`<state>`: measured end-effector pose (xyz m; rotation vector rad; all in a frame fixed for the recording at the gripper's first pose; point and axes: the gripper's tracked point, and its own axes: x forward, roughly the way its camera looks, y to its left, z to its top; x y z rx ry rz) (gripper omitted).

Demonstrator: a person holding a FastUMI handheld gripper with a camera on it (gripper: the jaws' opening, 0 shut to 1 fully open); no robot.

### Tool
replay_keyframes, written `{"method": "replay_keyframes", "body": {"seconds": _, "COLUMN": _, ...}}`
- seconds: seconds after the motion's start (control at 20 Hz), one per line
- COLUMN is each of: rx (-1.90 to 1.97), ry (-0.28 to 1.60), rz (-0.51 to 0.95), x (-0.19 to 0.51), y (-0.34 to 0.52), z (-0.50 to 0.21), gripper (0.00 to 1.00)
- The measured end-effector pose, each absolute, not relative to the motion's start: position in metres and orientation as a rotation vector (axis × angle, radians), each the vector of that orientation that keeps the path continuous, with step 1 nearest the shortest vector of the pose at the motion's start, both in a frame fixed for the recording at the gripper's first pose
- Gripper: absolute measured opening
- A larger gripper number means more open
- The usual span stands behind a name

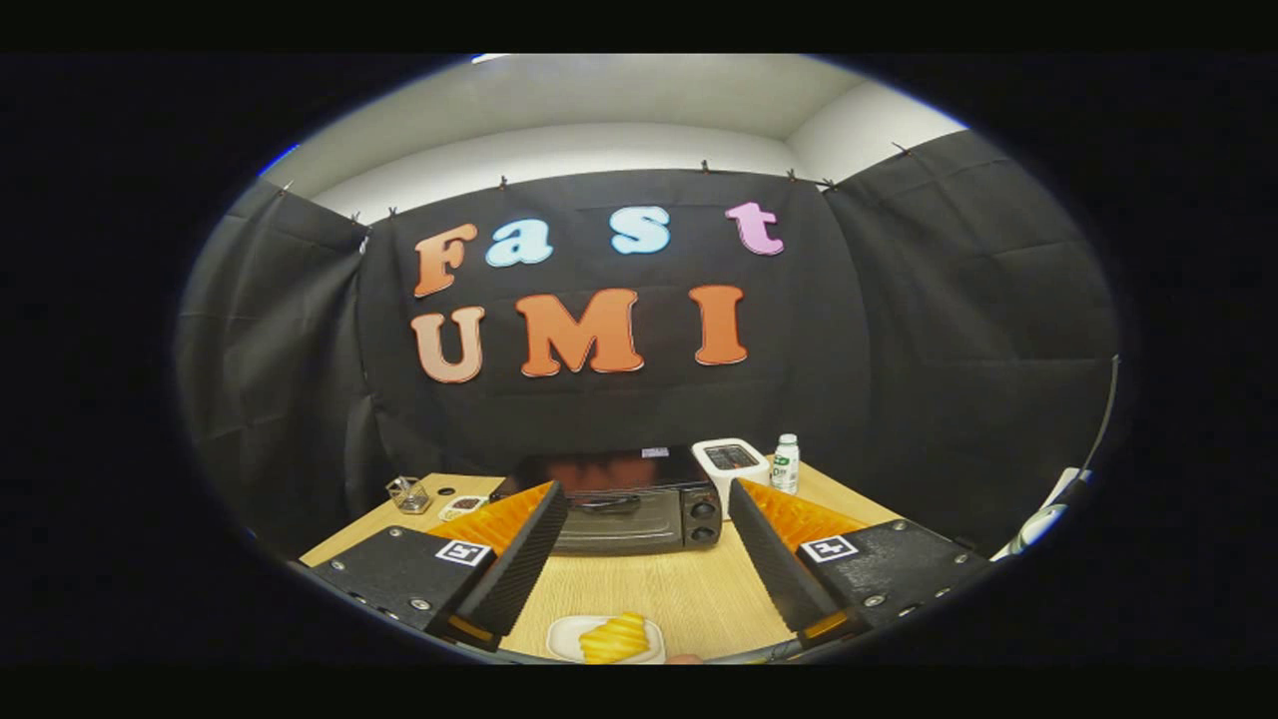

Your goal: Open the toaster oven, put the food inside, and close the toaster oven door.

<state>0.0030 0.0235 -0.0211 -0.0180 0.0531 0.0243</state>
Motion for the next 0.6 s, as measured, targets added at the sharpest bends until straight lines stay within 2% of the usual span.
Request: {"method": "replay_keyframes", "body": {"seconds": 0.6, "rx": -0.007, "ry": 0.121, "rz": 0.008, "x": -0.011, "y": 0.031, "z": -0.085, "gripper": 0.97}}
